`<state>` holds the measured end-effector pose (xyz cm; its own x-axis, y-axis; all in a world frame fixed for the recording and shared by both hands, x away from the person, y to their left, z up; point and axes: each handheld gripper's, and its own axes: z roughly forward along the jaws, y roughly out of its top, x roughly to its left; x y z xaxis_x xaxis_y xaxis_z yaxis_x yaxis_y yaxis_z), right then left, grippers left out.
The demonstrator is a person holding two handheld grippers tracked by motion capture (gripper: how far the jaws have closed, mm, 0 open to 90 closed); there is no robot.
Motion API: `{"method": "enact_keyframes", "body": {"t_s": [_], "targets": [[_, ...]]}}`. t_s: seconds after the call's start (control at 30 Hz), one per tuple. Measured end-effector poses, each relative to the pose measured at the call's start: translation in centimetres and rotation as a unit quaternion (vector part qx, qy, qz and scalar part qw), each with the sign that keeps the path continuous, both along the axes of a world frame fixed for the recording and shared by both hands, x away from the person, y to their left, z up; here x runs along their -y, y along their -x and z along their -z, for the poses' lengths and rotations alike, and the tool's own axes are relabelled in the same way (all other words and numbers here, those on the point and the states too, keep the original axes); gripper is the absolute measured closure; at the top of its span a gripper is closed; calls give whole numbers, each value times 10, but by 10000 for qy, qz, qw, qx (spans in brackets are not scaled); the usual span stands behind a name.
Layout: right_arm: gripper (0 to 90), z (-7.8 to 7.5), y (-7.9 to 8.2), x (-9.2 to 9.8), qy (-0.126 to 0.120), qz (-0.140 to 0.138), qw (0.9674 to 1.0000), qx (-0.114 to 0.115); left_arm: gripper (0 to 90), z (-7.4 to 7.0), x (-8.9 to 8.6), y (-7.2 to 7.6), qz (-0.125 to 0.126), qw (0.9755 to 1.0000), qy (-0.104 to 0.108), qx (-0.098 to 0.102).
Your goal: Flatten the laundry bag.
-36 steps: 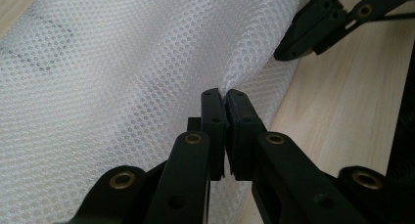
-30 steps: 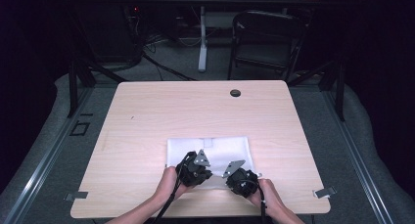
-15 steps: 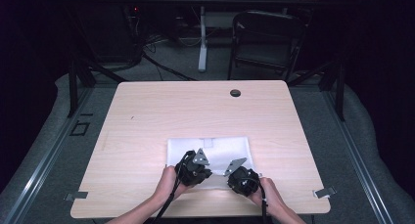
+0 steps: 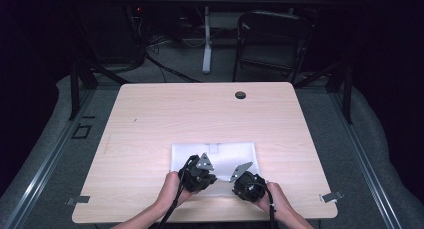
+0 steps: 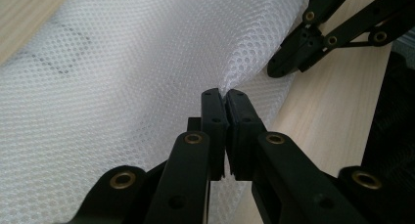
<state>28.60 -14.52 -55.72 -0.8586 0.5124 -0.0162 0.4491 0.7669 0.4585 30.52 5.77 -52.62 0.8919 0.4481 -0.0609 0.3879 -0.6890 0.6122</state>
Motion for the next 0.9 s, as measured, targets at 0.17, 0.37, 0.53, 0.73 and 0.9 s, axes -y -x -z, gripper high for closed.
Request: {"method": "enact_keyframes", "body": {"t_s": [0.17, 0.37, 0.53, 0.73, 0.9], "targets": [[900, -1, 0, 1, 2, -76, 9999, -125, 871, -4, -2, 0, -67, 9999, 89, 42], [900, -1, -1, 2, 12, -118, 9998, -165, 871, -6, -1, -2, -91, 9999, 46, 128], [900, -1, -1, 2, 16, -136, 9998, -163, 873, -10, -2, -6, -154, 9997, 74, 198], [900, -1, -1, 2, 29, -128, 9998, -176, 874, -20, -9, -13, -248, 9992, 154, 283], [900, -1, 0, 2, 37, -113, 9998, -178, 874, -27, -13, -18, -331, 9987, 229, 328]]}}
